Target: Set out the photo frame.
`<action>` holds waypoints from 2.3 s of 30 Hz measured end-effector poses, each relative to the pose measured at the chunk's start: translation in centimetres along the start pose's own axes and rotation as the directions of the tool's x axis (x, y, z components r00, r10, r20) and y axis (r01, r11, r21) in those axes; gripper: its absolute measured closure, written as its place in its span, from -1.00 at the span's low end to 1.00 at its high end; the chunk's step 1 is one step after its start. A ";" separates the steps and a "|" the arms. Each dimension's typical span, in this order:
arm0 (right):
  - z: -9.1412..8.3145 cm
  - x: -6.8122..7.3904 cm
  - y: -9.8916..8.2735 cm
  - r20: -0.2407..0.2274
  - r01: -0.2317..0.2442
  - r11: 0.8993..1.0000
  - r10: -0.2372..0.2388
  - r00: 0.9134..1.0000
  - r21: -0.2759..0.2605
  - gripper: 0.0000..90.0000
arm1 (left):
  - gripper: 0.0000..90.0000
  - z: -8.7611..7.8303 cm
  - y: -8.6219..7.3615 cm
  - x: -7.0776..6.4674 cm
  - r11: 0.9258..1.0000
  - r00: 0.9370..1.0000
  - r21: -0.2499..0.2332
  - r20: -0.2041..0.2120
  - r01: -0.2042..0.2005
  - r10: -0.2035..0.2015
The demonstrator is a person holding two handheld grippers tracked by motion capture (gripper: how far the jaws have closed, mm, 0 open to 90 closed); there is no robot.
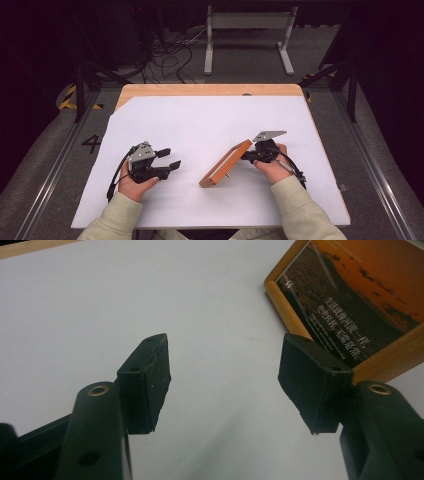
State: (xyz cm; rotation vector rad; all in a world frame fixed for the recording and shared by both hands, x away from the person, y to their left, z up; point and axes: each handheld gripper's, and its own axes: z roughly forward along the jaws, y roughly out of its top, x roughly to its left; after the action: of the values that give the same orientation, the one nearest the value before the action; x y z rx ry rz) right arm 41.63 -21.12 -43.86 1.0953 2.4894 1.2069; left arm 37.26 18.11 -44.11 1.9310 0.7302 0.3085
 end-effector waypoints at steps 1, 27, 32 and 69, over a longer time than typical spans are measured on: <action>0.3 -0.2 0.4 0.001 0.001 1.000 -0.001 1.000 -0.009 1.00 | -0.15 0.0 0.0 0.0 1.000 1.000 0.000 0.000 -0.001 0.001; 5.4 0.7 5.0 -0.087 0.089 0.996 -0.090 0.992 -0.014 1.00 | -0.19 0.6 0.0 0.2 1.000 1.000 0.022 0.003 -0.004 0.004; 5.7 1.1 5.0 -0.090 0.136 0.991 -0.135 0.987 -0.001 0.92 | -0.19 0.7 -0.1 0.2 0.999 1.000 0.034 -0.004 0.000 0.000; -4.1 5.9 9.1 0.047 0.141 0.990 -0.142 0.989 0.030 -0.45 | -0.21 1.6 -0.6 0.5 0.991 0.997 0.136 -0.071 -0.007 0.016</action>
State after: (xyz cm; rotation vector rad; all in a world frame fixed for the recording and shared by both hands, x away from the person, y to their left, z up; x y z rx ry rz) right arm 40.58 -15.97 -33.48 0.9250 2.5047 1.0973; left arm 38.21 17.42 -45.40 2.0616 0.8051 0.3444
